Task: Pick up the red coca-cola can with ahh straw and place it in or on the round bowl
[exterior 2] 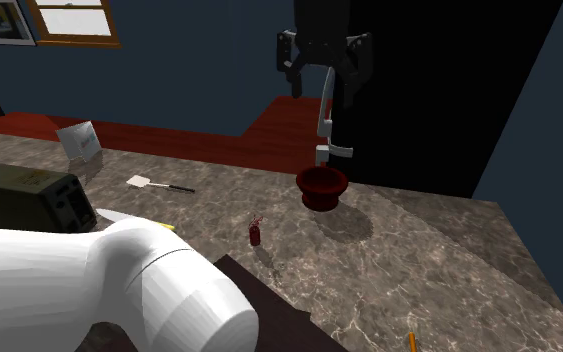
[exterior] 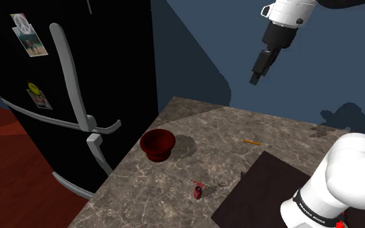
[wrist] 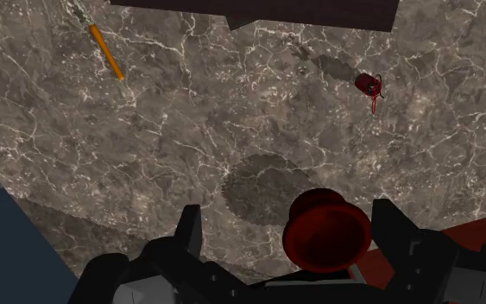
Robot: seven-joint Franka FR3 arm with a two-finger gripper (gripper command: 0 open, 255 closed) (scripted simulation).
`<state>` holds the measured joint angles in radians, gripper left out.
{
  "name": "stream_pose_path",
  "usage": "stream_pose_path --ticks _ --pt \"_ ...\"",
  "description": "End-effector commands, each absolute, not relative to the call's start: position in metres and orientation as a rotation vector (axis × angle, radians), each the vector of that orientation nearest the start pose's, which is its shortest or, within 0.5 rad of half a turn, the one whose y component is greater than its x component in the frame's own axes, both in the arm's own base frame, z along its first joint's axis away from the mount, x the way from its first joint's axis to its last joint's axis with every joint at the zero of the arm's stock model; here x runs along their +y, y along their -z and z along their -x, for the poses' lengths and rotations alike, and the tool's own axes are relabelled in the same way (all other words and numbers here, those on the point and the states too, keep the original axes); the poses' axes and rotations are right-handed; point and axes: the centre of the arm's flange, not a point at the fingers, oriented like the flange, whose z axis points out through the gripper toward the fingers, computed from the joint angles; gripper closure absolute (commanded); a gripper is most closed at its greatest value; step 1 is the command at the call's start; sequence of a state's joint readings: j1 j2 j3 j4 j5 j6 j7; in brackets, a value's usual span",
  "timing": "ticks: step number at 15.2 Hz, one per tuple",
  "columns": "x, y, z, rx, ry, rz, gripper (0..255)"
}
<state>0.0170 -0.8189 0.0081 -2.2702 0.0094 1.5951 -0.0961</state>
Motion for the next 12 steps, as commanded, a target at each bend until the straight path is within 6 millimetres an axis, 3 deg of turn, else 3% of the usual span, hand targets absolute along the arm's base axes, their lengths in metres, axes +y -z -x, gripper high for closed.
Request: stream_pose_path --ticks 1,12 --pt "0.010 -0.644 -0.299 -0.187 0.226 3.130 0" --pt "0.072 -0.517 -0.322 -0.375 0.202 3.094 0"
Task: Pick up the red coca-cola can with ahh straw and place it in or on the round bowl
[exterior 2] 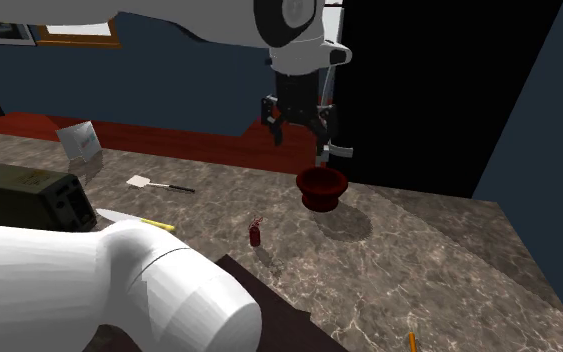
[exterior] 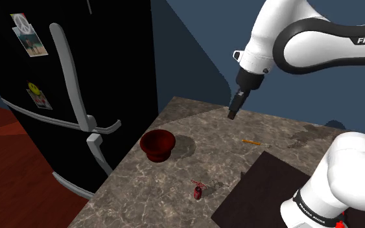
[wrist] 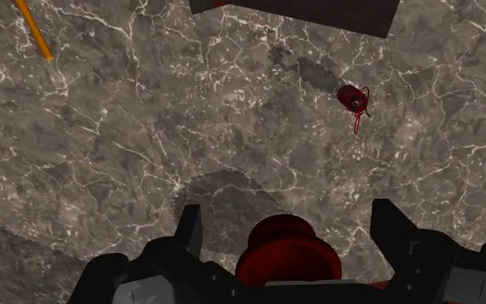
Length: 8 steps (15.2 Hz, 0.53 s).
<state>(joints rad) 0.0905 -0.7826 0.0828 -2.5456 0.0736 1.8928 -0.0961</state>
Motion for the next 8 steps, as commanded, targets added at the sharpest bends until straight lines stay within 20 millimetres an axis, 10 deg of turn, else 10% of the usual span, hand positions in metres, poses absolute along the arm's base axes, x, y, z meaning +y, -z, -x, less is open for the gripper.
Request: stream_pose_path --ticks 1,8 --pt "0.078 -0.505 -0.324 -0.392 0.200 3.090 0" --pt "0.120 -0.424 -0.333 -0.510 0.184 3.061 0"
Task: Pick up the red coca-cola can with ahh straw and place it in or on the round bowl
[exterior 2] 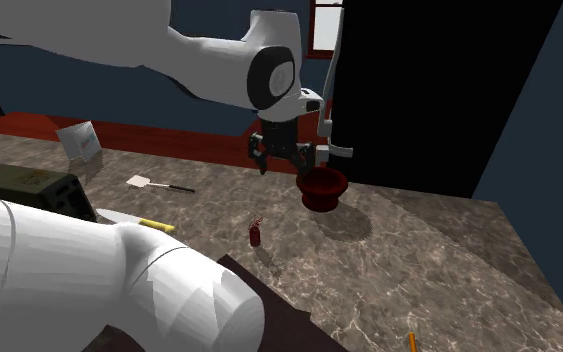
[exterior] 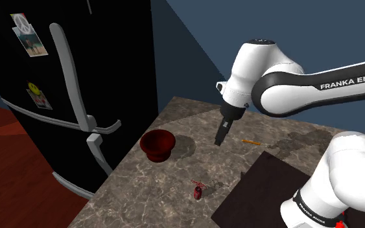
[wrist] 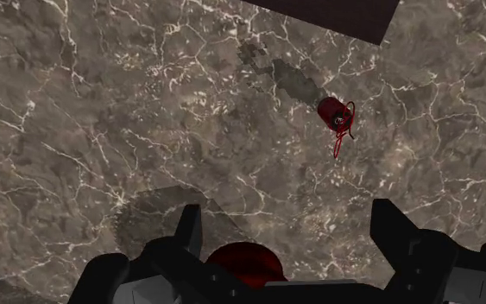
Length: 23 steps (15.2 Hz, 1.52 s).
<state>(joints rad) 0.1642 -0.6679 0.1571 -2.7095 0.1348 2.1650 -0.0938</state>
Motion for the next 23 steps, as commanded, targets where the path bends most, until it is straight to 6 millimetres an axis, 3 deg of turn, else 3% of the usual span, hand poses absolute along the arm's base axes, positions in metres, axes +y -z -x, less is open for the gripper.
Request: stream_pose_path --ticks 1,15,23 --pt "0.126 -0.413 -0.334 -0.527 0.182 3.057 0" --pt "0.213 -0.253 -0.338 -0.756 0.150 2.984 0" --pt "0.218 -0.211 -0.341 -0.759 0.150 2.983 0"
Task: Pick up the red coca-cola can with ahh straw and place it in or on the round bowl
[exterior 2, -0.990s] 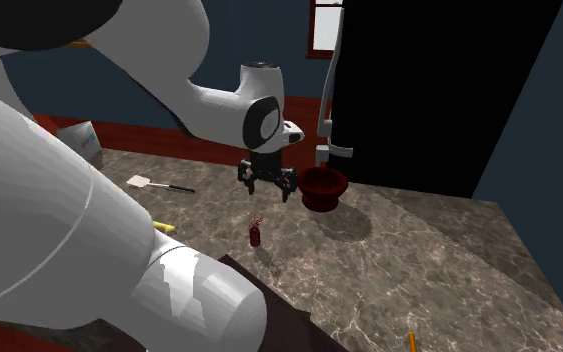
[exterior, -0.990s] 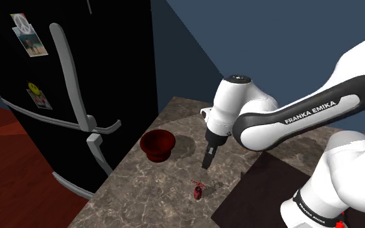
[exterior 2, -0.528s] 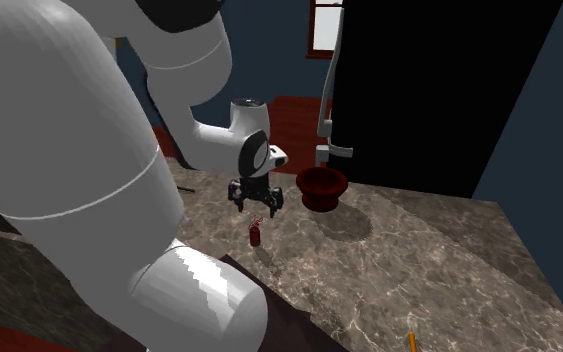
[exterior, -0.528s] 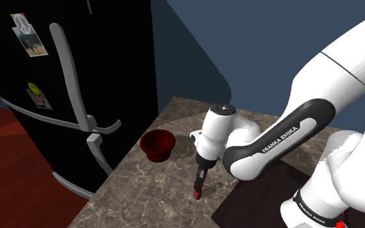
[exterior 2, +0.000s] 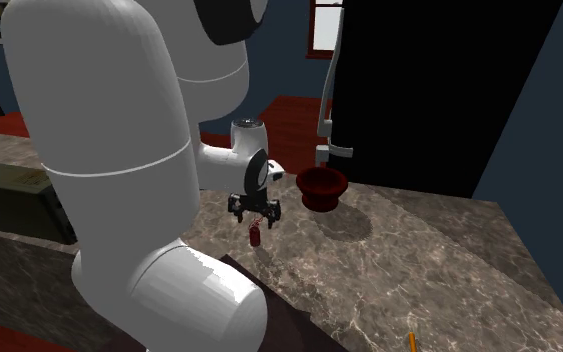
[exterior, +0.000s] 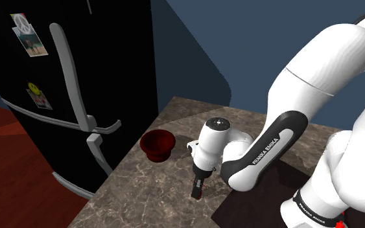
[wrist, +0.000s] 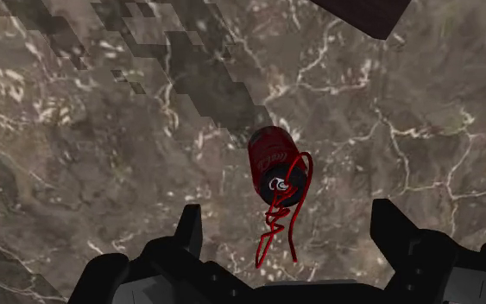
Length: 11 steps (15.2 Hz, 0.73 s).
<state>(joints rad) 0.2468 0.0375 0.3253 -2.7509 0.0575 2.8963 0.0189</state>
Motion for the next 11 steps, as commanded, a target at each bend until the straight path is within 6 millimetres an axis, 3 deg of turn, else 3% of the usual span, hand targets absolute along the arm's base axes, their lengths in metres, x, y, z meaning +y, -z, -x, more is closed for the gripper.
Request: stream_pose_path --ticks 1,8,9,11 --pt "0.2176 -0.2109 -0.3413 -0.759 0.150 2.983 0" --pt "0.2176 -0.2110 -0.3412 -0.759 0.150 2.983 0" --pt "0.2176 -0.2110 -0.3412 -0.759 0.150 2.983 255" --pt "0.2176 -0.2110 -0.3412 -0.759 0.150 2.983 255"
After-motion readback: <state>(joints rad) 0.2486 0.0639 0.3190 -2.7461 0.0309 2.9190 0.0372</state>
